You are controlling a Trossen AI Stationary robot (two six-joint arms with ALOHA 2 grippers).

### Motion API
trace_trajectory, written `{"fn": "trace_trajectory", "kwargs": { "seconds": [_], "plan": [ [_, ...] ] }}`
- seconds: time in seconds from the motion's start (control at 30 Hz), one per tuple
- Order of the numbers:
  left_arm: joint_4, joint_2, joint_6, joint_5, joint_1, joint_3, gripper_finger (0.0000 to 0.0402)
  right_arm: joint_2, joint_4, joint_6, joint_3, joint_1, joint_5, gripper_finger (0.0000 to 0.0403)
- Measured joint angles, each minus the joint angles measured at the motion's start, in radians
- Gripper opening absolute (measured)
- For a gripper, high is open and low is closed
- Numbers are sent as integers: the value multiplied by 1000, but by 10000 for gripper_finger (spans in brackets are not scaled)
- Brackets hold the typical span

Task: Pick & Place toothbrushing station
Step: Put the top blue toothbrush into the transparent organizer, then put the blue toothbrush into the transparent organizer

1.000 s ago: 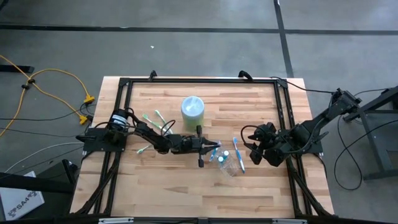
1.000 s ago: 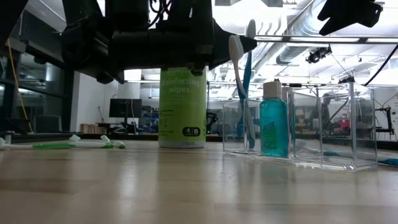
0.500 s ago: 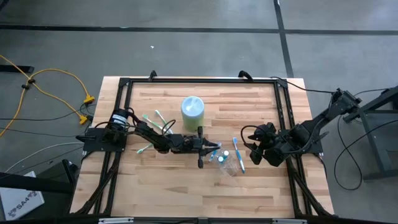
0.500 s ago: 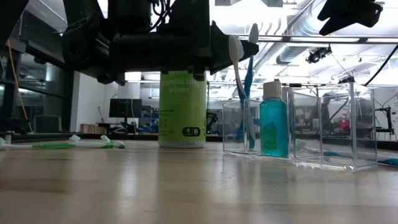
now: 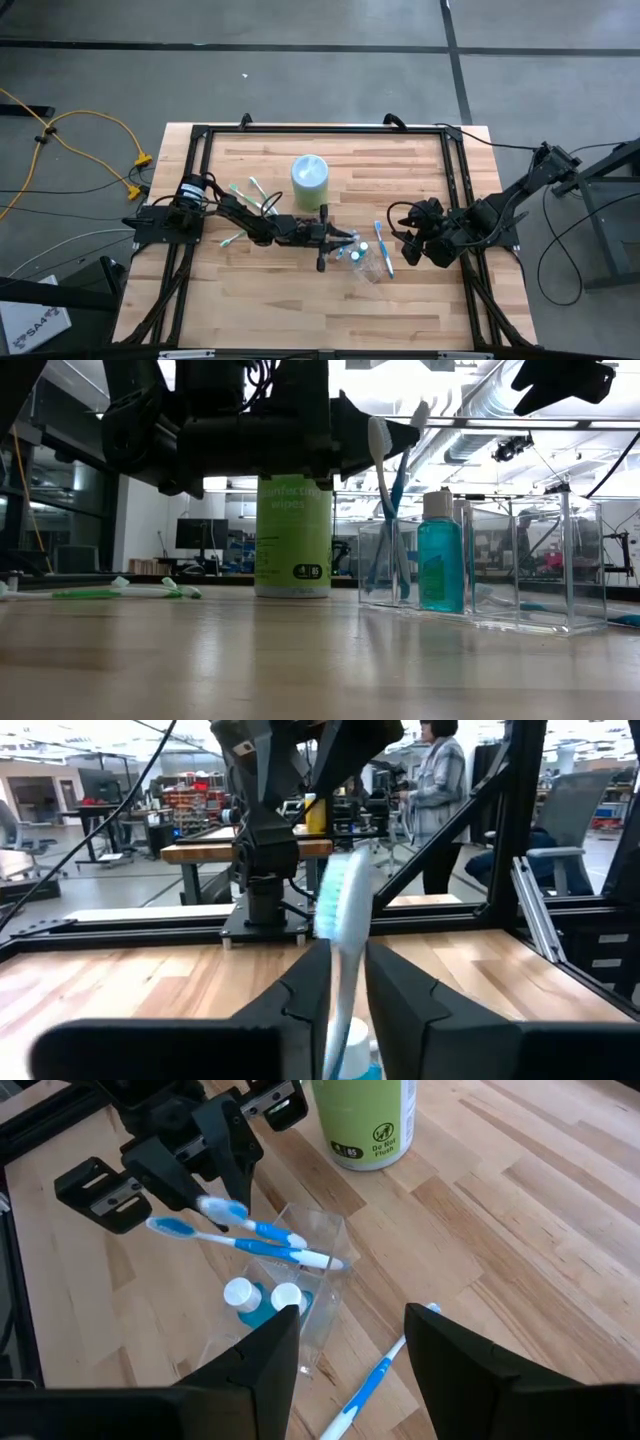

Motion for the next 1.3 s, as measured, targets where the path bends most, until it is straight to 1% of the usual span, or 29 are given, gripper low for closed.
{"fn": "trace_trajectory", "kwargs": {
  "seconds": [0.13,0.27,0.8,1.07,1.17,1.3],
  "plan": [
    [0,0,1,13,0,0,89,0,0,0,0,0,-1,174],
    [1,0,4,16,0,0,101,0,0,0,0,0,-1,174],
    [81,-2,44,18,0,0,103,0,1,0,0,0,-5,174],
    [83,-41,65,15,-23,0,103,0,0,15,0,-1,-24,174],
    [59,-68,65,16,-42,0,103,0,-6,39,0,-1,-35,174],
    [-70,-136,78,4,-59,0,103,0,-38,88,0,-1,-55,174]
  ]
}}
